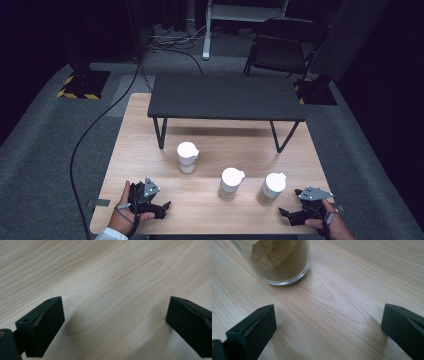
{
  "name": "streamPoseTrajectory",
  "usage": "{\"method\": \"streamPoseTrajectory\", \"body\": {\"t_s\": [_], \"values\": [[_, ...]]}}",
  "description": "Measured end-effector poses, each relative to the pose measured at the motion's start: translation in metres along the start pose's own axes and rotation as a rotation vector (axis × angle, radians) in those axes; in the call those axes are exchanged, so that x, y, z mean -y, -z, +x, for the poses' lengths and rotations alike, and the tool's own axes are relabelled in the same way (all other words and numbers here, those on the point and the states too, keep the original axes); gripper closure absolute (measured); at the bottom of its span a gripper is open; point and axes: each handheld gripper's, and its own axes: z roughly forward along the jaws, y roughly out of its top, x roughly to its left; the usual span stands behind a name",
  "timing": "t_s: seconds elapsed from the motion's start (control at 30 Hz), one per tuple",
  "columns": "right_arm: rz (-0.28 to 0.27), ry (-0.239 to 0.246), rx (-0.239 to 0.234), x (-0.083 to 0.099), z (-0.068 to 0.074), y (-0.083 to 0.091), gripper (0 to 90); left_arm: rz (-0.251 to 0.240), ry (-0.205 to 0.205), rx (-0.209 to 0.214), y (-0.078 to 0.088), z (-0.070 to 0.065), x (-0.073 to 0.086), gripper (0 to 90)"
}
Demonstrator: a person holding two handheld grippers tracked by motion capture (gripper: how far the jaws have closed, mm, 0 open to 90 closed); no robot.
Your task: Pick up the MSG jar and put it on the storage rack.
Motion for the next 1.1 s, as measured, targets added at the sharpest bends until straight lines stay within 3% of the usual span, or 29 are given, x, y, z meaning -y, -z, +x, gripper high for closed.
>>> {"method": "streamPoseTrajectory", "body": {"t_s": [0.1, 0.47, 0.8, 1.1], "values": [[0.0, -0.002, 0.001, 0.0, 0.0, 0.0, 0.0, -0.012, 0.016, 0.019, -0.001, 0.006, 0.004, 0.3], [0.0, -0.008, 0.009, 0.0, 0.001, 0.0, 0.0, -0.04, 0.021, 0.017, -0.001, 0.005, 0.012, 0.2], [-0.001, -0.011, 0.012, 0.0, 0.001, 0.0, 0.0, -0.033, 0.016, -0.011, 0.0, -0.002, 0.008, 2.3], [-0.001, -0.012, 0.012, 0.001, 0.002, 0.0, 0.0, -0.082, 0.019, -0.014, 0.007, -0.006, 0.004, 1.9]]}}
